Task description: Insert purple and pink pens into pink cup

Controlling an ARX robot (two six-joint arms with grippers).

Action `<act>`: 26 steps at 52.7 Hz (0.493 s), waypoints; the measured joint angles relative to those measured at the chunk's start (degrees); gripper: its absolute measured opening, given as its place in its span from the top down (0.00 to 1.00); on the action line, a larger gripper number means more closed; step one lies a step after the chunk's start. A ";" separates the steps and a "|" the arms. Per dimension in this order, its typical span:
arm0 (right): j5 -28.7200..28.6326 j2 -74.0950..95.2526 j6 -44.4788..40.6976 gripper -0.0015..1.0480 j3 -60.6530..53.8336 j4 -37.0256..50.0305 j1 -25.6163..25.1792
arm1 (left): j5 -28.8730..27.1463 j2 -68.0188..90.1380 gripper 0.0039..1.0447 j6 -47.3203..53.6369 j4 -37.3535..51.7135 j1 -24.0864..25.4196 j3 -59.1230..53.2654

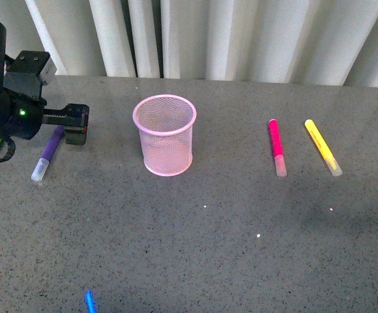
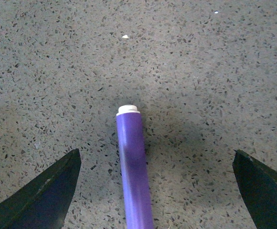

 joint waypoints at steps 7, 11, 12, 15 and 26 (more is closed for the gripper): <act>0.02 0.00 0.00 0.07 0.00 0.00 0.00 | -0.17 1.09 0.06 0.13 -0.33 0.20 1.40; 0.00 0.00 0.00 0.07 0.00 0.00 0.00 | -0.31 1.62 0.06 0.17 -0.42 0.20 2.01; 0.00 0.00 0.00 0.07 0.00 0.00 0.00 | -0.31 1.73 0.06 0.24 -0.46 0.17 2.14; 0.00 0.00 0.00 0.07 0.00 0.00 0.00 | -0.37 2.19 0.06 0.37 -0.63 0.17 2.60; 0.00 0.00 0.00 0.07 0.00 0.00 0.00 | -0.96 4.37 0.12 0.50 -2.27 0.15 4.81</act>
